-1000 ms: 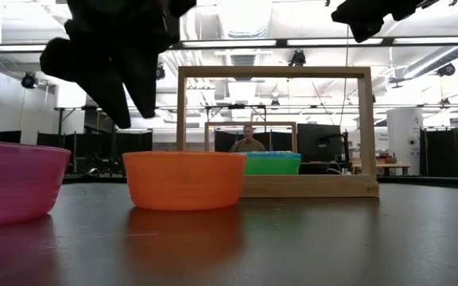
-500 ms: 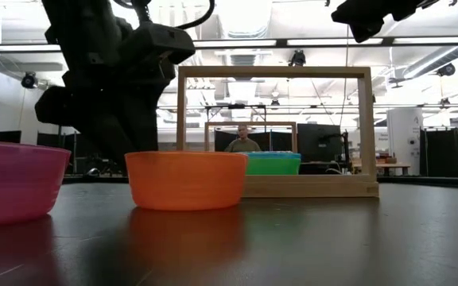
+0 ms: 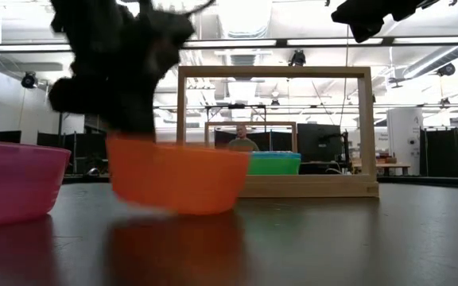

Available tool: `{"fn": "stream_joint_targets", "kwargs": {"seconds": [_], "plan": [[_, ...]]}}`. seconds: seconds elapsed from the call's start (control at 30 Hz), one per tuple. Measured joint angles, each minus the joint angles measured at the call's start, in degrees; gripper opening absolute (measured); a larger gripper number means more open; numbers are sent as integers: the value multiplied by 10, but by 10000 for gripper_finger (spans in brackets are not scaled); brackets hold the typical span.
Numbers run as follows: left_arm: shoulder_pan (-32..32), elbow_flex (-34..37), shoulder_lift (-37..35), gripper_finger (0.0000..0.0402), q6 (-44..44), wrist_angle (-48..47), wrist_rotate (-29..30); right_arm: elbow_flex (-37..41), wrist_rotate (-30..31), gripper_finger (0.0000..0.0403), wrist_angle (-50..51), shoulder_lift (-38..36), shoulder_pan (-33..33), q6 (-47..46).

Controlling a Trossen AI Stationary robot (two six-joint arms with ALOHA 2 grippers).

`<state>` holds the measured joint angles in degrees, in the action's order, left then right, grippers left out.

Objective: Place and stack bowls onto a shelf
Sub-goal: Stack the orange bowl on top of the blue bowl on the shelf

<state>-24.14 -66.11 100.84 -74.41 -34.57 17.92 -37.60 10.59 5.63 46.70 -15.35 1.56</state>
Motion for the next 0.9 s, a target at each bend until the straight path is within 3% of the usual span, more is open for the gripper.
{"fn": "stream_joint_targets", "kwargs": {"seconds": [0.27, 0.47, 0.73, 0.9], "plan": [[5, -101, -74, 0, 205, -45, 2, 0, 0, 61, 0, 0, 0, 0], [38, -202, -128, 0, 363, -92, 68, 0, 0, 61, 0, 0, 0, 0], [155, -269, -141, 0, 530, -117, 100, 0, 0, 61, 0, 0, 0, 0], [254, -257, -114, 0, 559, -119, 49, 0, 0, 61, 0, 0, 0, 0]]}}
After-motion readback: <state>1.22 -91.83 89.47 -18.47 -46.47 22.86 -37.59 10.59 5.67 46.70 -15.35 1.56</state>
